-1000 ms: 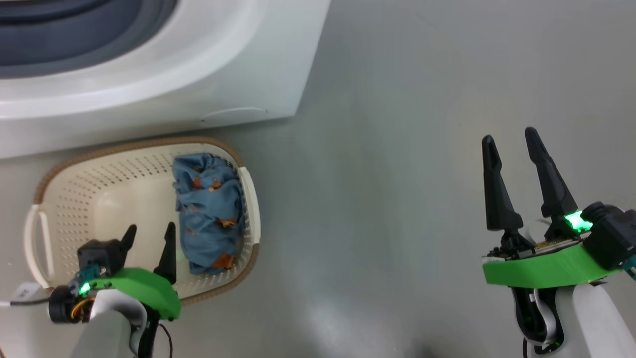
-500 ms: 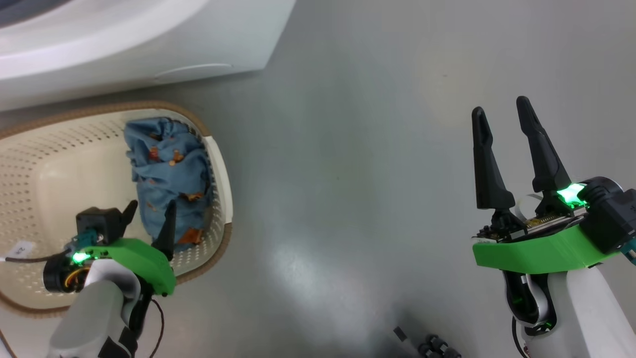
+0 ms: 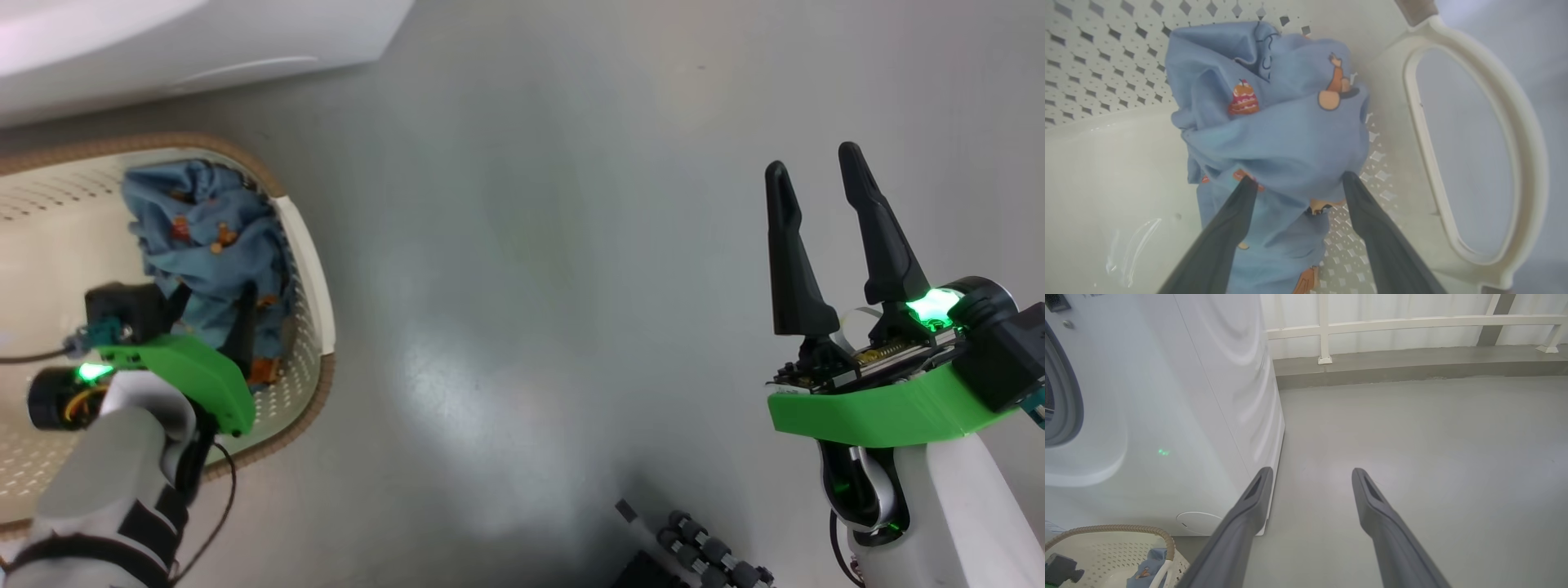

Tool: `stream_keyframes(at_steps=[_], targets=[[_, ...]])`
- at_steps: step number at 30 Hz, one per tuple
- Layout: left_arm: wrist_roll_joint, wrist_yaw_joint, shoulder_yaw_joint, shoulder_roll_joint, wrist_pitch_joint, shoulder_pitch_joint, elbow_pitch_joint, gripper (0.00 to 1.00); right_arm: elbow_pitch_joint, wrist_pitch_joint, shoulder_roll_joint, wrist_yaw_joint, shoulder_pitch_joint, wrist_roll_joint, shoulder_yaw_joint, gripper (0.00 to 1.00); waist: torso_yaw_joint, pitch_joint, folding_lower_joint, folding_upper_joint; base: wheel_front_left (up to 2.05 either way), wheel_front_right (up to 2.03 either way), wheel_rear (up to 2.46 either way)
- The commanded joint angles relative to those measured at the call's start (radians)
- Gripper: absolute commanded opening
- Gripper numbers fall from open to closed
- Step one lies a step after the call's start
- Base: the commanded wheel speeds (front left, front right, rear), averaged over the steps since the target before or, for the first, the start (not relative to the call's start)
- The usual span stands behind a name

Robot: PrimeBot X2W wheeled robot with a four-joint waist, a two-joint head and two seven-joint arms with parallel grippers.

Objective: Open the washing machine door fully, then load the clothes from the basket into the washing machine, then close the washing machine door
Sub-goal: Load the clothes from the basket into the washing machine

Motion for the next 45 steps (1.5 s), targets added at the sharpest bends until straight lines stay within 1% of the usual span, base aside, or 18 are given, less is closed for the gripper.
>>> stream_keyframes(at_steps=[1,12,24,25,26,27,28,34,41,45], targets=[[-0.026,0.001,-0.011,0.041,0.006,-0.013,0.0,1.0,-0.028,-0.008,-0.008,0.004,0.011,0.011,0.017,1.0,-0.017,0.023,-0.0001,0.0,0.0,0.0,0.0],[-0.107,0.001,-0.108,0.079,0.03,-0.098,0.04,1.0,-0.045,-0.008,-0.008,0.004,0.003,0.023,0.043,1.0,-0.034,0.064,-0.0001,0.0,0.0,0.0,0.0],[-0.145,0.001,-0.157,0.096,0.069,-0.164,0.104,1.0,-0.059,-0.008,-0.008,0.004,0.01,0.015,0.06,1.0,-0.055,0.083,-0.0001,0.0,0.0,0.0,0.0],[-0.148,0.001,-0.161,0.097,0.073,-0.165,0.107,0.97,-0.06,-0.008,-0.008,0.004,0.013,0.014,0.061,1.0,-0.057,0.082,-0.0001,0.0,0.0,0.0,0.0],[-0.152,0.001,-0.164,0.096,0.075,-0.166,0.109,0.49,-0.06,-0.008,-0.008,0.004,0.016,0.013,0.061,1.0,-0.058,0.081,-0.0001,0.0,0.0,0.0,0.0],[-0.156,0.001,-0.166,0.096,0.075,-0.166,0.111,0.29,-0.062,-0.008,-0.008,0.004,0.019,0.012,0.061,1.0,-0.059,0.079,-0.0001,0.0,0.0,0.0,0.0],[-0.161,0.001,-0.168,0.094,0.078,-0.165,0.113,0.0,-0.063,-0.008,-0.008,0.004,0.022,0.011,0.06,1.0,-0.059,0.077,-0.0001,0.0,0.0,0.0,0.0],[-0.19,0.001,-0.18,0.082,0.076,-0.164,0.118,0.0,-0.064,-0.008,-0.008,0.004,0.029,0.004,0.052,1.0,-0.054,0.065,-0.0001,0.0,0.0,0.0,0.0],[-0.238,0.001,-0.177,0.062,0.024,-0.143,0.115,0.0,-0.062,-0.008,-0.008,0.004,0.02,-0.005,0.047,1.0,-0.026,0.021,-0.0001,0.0,0.0,0.0,0.0],[-0.279,0.001,-0.157,0.051,-0.012,-0.114,0.104,0.0,-0.054,-0.008,-0.008,0.004,0.022,-0.013,0.046,1.0,-0.011,-0.018,-0.0001,0.0,0.0,0.0,0.0]])
